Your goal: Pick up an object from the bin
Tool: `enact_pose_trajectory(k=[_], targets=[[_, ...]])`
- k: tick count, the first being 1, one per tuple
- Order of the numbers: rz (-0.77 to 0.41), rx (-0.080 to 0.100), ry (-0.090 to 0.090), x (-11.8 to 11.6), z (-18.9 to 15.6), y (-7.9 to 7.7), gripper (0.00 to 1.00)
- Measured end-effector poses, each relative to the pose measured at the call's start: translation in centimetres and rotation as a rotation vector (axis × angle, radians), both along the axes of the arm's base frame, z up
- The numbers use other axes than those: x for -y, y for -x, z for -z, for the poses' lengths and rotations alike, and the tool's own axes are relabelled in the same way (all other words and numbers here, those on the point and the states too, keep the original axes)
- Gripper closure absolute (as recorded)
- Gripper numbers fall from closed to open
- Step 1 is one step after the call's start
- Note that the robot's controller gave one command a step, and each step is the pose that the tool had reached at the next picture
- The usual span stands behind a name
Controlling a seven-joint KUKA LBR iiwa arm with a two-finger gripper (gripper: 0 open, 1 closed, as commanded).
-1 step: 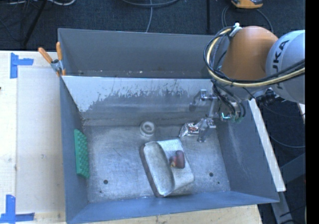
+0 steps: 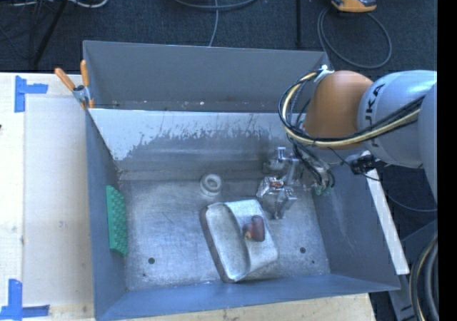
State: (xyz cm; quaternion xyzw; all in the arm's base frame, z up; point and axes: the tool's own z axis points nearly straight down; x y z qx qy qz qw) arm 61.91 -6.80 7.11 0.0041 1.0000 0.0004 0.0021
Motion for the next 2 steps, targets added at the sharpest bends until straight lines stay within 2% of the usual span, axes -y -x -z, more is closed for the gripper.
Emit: enact_pose_trajectory(k=[1,2], targets=[[-0.003,0.008,0.002,0.0,-0.5,-0.2,1.00],[-0.567,0.005,0.004,-0.3,-21.2,1.6,1.00]])
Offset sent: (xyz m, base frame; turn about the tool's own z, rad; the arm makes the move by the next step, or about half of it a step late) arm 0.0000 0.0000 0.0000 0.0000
